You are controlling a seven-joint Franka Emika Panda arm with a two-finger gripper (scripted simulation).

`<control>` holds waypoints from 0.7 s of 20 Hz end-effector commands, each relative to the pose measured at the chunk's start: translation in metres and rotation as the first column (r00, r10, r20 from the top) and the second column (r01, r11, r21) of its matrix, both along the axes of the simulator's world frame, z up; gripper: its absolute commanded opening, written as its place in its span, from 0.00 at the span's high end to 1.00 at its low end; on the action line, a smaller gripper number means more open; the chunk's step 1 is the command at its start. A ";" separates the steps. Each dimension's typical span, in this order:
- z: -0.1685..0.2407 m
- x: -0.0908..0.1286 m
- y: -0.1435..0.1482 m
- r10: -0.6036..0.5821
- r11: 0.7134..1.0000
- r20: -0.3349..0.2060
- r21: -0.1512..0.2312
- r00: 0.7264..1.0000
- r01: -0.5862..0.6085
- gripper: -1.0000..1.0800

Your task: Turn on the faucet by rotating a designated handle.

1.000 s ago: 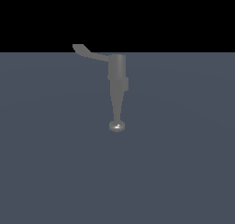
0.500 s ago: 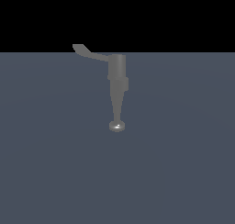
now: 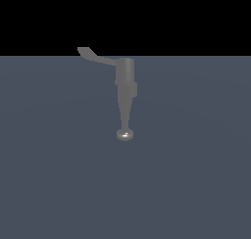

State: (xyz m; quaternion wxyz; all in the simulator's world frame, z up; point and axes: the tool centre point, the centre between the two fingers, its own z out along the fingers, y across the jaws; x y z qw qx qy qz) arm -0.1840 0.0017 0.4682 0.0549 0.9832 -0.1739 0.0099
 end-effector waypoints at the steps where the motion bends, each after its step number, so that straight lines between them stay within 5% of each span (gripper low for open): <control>1: -0.005 0.012 0.004 -0.055 0.998 0.006 -0.006 0.998 0.055 1.00; 14: -0.036 0.070 0.025 -0.319 0.947 0.041 -0.016 0.947 0.319 1.00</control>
